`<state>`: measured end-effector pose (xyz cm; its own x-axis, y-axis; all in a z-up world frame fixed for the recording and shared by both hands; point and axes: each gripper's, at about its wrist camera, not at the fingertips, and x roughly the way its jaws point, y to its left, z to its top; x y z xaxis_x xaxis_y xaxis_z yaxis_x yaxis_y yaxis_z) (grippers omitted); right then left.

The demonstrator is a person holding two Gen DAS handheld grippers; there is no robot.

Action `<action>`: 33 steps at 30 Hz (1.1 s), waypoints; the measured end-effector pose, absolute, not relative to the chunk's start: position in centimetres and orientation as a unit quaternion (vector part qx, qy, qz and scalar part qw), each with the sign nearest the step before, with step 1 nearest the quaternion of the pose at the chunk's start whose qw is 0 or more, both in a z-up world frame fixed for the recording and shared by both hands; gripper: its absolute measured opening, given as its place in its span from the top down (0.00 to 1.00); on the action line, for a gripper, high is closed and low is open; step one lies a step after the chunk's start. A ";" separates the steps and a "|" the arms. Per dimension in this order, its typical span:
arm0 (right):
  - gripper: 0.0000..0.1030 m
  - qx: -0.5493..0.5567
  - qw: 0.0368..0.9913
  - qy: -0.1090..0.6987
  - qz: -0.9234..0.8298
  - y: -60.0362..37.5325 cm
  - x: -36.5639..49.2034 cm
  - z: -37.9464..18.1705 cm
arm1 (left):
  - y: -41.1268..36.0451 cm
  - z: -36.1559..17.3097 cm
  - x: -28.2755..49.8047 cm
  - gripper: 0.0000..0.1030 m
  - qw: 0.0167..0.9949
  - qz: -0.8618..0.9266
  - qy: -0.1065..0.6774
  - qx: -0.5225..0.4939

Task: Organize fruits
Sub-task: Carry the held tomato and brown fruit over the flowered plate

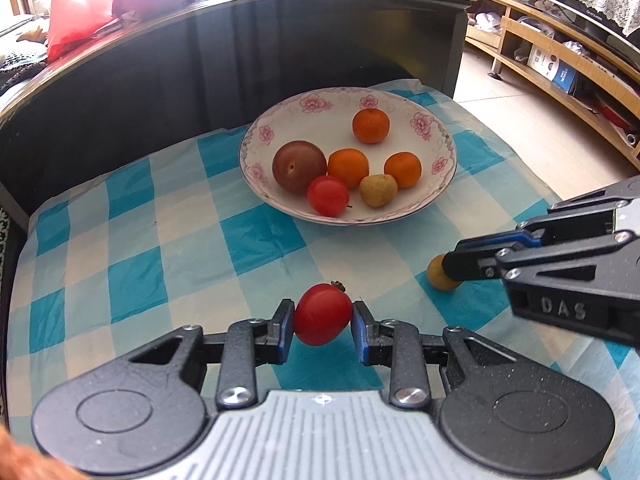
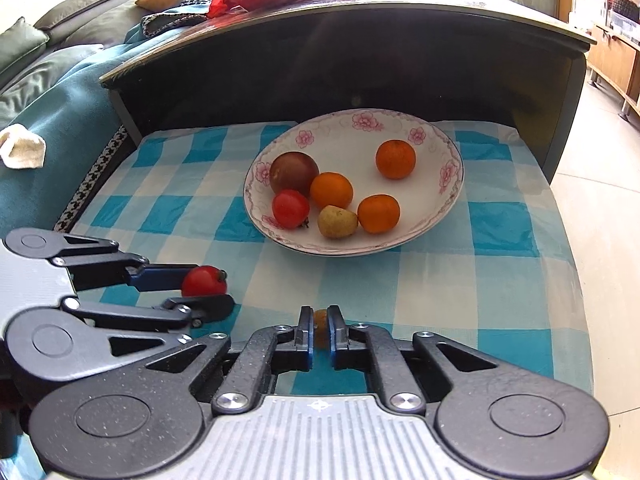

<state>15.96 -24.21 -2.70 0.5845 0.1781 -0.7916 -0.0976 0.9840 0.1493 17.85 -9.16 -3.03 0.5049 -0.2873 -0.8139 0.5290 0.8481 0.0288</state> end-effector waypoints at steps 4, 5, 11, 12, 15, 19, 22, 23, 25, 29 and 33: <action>0.79 0.052 0.888 0.452 0.066 -24.9 16.3 -3.0 | -9.0 -3.1 17.9 0.62 0.855 -0.241 0.439 0.135; 0.74 0.049 0.886 0.457 0.062 -24.9 16.5 -3.3 | -9.0 -3.1 17.8 0.62 0.855 -0.242 0.438 0.136; 0.78 0.035 0.884 0.463 0.054 -25.0 16.4 -3.8 | -9.0 -3.3 17.9 0.62 0.853 -0.243 0.442 0.136; 0.80 0.039 0.885 0.462 0.052 -25.1 16.3 -3.8 | -9.0 -3.3 17.9 0.62 0.853 -0.244 0.442 0.136; 0.84 0.039 0.888 0.455 0.048 -25.2 16.0 -3.8 | -9.0 -3.2 17.9 0.62 0.853 -0.246 0.440 0.135; 0.84 0.036 0.888 0.456 0.049 -25.0 16.2 -3.7 | -9.1 -3.0 17.8 0.62 0.855 -0.247 0.435 0.136; 0.84 0.035 0.890 0.452 0.050 -24.8 16.3 -3.4 | -9.2 -2.8 18.1 0.62 0.858 -0.242 0.433 0.134; 0.84 0.039 0.890 0.451 0.051 -24.8 16.4 -3.2 | -9.3 -2.7 18.3 0.62 0.859 -0.241 0.431 0.134; 0.84 0.042 0.892 0.446 0.053 -24.7 16.5 -2.9 | -9.4 -2.3 18.6 0.62 0.862 -0.238 0.427 0.131; 0.84 0.046 0.899 0.433 0.054 -24.6 16.9 -1.9 | -9.8 -1.3 19.3 0.62 0.870 -0.234 0.415 0.123; 0.84 0.047 0.905 0.419 0.052 -24.6 17.3 -0.9 | -10.6 -0.4 20.1 0.62 0.877 -0.234 0.403 0.120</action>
